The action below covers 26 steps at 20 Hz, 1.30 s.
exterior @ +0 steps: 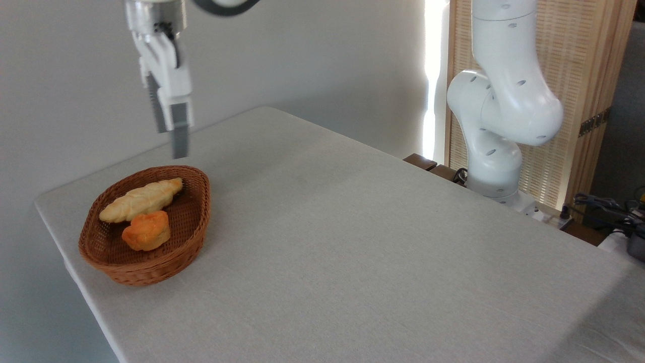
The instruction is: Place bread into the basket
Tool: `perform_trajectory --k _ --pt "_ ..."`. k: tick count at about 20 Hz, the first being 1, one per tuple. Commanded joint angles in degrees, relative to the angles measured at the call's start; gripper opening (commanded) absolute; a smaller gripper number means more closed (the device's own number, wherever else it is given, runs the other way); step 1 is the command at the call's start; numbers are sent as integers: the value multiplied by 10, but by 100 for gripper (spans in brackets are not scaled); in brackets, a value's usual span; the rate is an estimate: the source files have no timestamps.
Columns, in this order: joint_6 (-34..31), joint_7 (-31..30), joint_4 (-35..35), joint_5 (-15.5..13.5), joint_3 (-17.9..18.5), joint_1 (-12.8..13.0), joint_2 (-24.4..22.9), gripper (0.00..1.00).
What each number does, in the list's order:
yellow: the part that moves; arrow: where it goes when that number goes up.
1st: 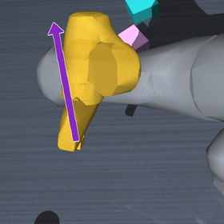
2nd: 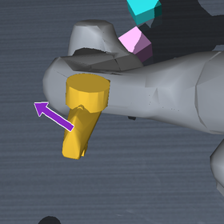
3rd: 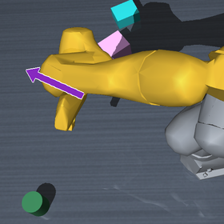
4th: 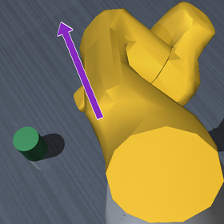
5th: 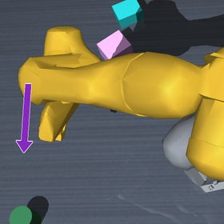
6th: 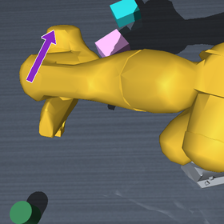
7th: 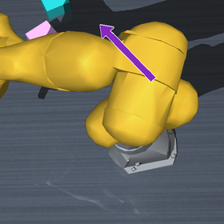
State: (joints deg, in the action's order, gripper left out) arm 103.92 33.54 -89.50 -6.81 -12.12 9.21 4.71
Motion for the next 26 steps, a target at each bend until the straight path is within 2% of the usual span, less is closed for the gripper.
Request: perform_trajectory --k 1,5,8,12,15,17,23,26 --pt "-63 0 -9 16 55 3 -34 100" --pt "-114 60 -9 16 111 3 -51 100" --pt "-130 58 -8 16 145 3 -51 100" --pt "-145 57 -8 17 164 1 -51 100" --pt "-144 50 -8 16 153 -9 -51 100" --pt "-144 43 -9 18 114 -37 -51 100" --pt "-144 48 -9 18 120 -44 -51 100" --pt "-144 46 -9 32 119 -44 -51 100"
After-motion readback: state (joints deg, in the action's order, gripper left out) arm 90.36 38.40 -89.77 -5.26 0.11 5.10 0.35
